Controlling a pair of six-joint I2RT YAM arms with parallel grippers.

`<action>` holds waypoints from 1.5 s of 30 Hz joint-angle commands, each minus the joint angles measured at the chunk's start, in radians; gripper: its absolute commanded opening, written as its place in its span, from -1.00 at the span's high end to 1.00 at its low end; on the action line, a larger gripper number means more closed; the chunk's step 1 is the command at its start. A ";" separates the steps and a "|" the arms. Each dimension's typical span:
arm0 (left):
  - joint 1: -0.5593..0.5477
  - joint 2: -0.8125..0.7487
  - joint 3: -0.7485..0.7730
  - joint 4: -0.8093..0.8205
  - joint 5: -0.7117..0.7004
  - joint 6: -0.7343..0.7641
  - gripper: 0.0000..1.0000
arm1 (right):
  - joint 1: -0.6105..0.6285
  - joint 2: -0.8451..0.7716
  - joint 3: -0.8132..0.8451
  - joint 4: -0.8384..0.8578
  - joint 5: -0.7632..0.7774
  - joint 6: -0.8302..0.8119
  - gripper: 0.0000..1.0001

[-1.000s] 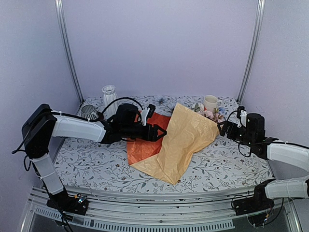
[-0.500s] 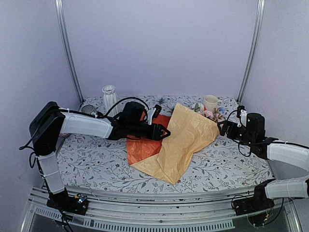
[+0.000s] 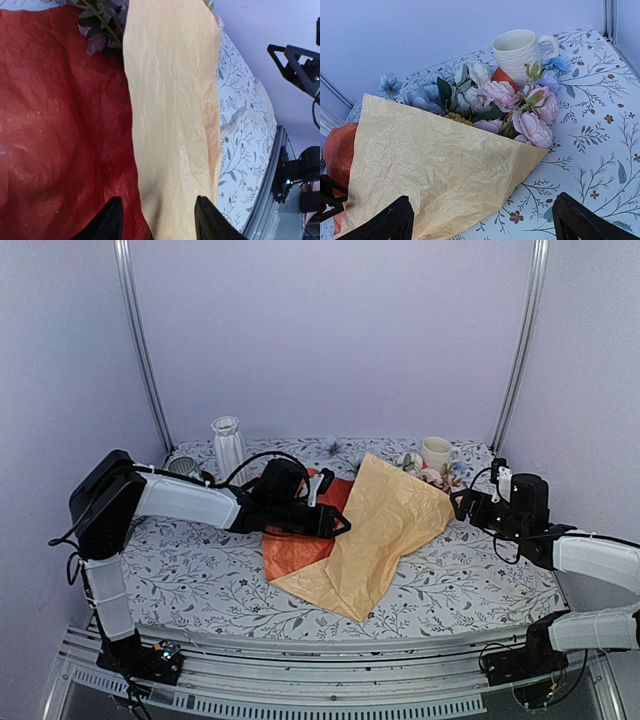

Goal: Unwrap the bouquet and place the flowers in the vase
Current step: Unfold the two-thirds folded wrapping paper from the folded wrapping paper.

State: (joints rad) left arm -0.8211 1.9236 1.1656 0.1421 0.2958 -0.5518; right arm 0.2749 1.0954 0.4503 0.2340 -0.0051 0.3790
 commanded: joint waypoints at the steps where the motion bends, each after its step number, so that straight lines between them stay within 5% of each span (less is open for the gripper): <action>1: -0.035 0.034 0.027 0.008 0.037 -0.023 0.04 | 0.004 0.007 -0.002 0.028 -0.004 -0.010 -0.98; 3: -0.044 0.067 0.032 0.009 0.039 -0.028 0.13 | 0.004 0.008 -0.001 0.029 -0.005 -0.011 -0.97; 8: -0.074 0.005 0.045 -0.025 -0.018 0.012 0.86 | 0.005 -0.009 -0.008 0.026 0.002 -0.011 -0.97; 10: -0.088 -0.021 0.047 -0.029 -0.025 0.028 1.00 | 0.005 -0.024 -0.013 0.024 0.007 -0.012 -0.98; 25: -0.256 -0.061 0.127 -0.027 -0.020 0.056 1.00 | 0.004 -0.209 -0.005 -0.143 0.139 0.008 -0.97; 38: -0.391 0.126 0.292 0.000 0.044 0.044 1.00 | 0.004 -0.227 0.197 -0.627 0.151 0.128 -0.97; 45: -0.432 0.202 0.328 0.006 0.068 0.026 0.99 | 0.004 -0.218 0.320 -0.850 0.304 0.245 -0.97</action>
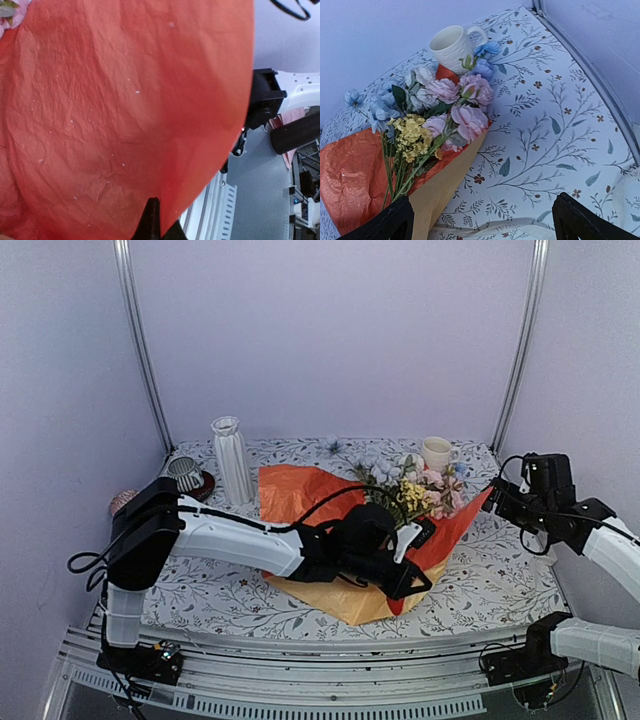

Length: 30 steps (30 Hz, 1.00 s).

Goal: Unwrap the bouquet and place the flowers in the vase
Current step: Unfold the two-thirds folded wrapping paper from the folded wrapping paper.

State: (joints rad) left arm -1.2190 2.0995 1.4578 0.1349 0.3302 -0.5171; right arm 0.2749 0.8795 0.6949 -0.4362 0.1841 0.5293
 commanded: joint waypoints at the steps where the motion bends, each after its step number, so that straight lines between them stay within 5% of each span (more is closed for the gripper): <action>1: -0.041 0.036 0.041 0.015 0.040 -0.011 0.99 | 0.004 -0.005 0.096 -0.207 0.133 0.116 -0.97; 7: -0.070 0.093 0.075 0.016 0.054 -0.017 0.94 | 0.004 -0.058 0.217 -0.304 0.190 0.150 -0.97; 13: -0.089 0.165 0.122 0.027 0.087 -0.032 0.95 | 0.005 -0.149 0.275 -0.253 0.077 0.052 -0.97; 30: -0.106 0.296 0.204 0.048 0.217 -0.096 0.69 | 0.004 -0.193 0.164 -0.156 -0.086 0.045 -0.97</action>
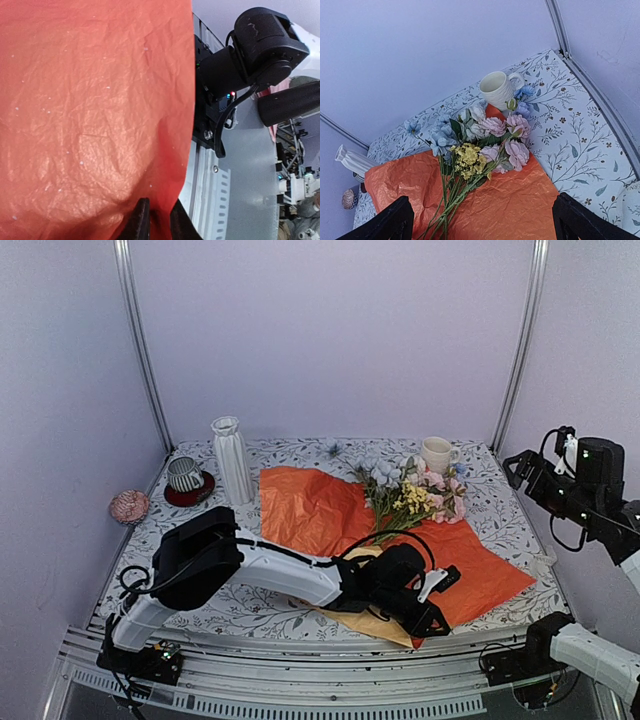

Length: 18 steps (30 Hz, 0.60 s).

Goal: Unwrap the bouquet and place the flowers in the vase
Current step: Unfold the two-thirds folded wrapping paper from the folded wrapping paper.

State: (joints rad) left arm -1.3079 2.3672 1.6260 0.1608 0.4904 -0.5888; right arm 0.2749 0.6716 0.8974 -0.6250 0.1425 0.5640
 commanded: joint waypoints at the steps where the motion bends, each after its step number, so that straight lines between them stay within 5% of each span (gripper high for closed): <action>1: -0.017 0.032 0.039 0.022 0.060 -0.026 0.65 | 0.004 0.017 -0.048 0.041 -0.052 0.013 -0.97; 12: -0.019 0.048 0.128 -0.063 0.176 0.001 0.00 | 0.004 0.026 -0.083 0.060 -0.054 0.020 -0.98; 18: -0.020 -0.088 0.104 -0.137 0.121 0.070 -0.08 | 0.004 0.019 -0.100 0.061 -0.055 0.022 -0.97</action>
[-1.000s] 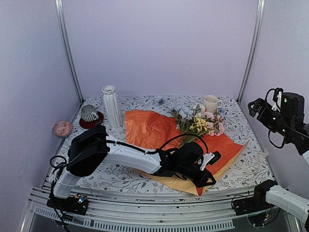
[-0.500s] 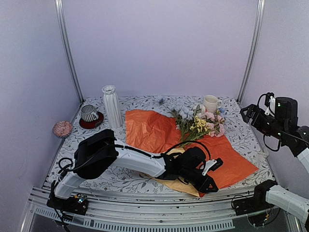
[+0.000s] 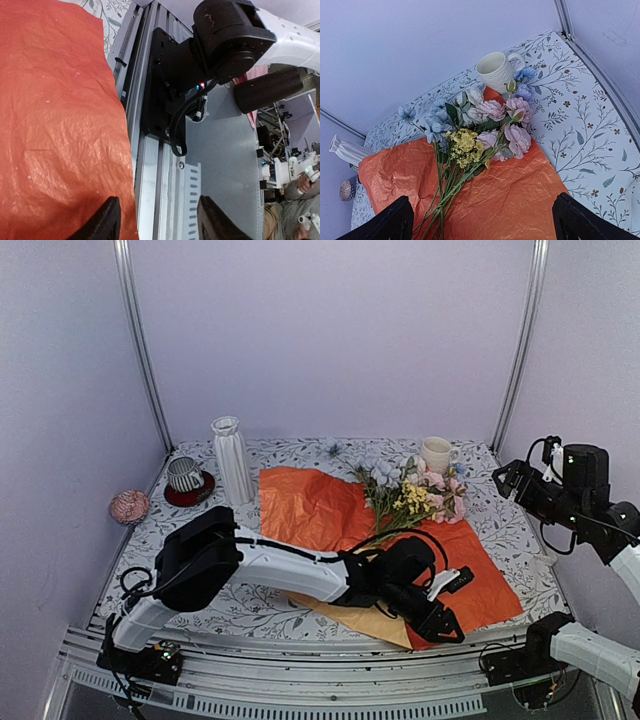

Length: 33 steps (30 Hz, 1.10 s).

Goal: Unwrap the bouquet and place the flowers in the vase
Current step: Unfold the two-thirds folded wrapping paper from the folded wrapping paper, then adjust the flattened wrapping paper on the folded wrapping paper.

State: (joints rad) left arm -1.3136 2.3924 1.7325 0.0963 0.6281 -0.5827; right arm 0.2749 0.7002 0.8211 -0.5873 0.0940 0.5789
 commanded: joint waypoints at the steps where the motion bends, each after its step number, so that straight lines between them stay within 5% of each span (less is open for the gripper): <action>1: -0.015 -0.139 -0.010 -0.085 -0.035 0.079 -0.09 | 0.005 -0.010 -0.029 0.026 -0.007 0.007 -0.98; 5: -0.008 -0.246 -0.046 -0.138 -0.116 0.128 -0.09 | 0.004 -0.002 -0.053 0.046 -0.041 0.013 -0.98; 12: 0.039 -0.410 -0.177 -0.197 -0.315 0.177 -0.09 | 0.004 0.012 -0.121 0.200 -0.345 -0.052 -0.99; 24: 0.212 -0.676 -0.427 -0.248 -0.564 0.210 -0.12 | 0.005 0.046 -0.094 0.220 -0.359 -0.090 -0.98; 27: 0.245 -0.679 -0.444 -0.248 -0.581 0.229 -0.05 | 0.004 0.022 -0.129 0.257 -0.348 -0.079 -0.58; 33: 0.316 -0.574 -0.370 -0.332 -0.583 0.233 0.80 | 0.004 0.090 -0.194 0.386 -0.521 -0.012 0.48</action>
State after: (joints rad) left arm -1.0512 1.7493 1.3113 -0.1589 0.0795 -0.3740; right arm 0.2749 0.7284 0.6556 -0.2916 -0.3260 0.5209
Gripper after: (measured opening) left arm 0.209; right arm 0.406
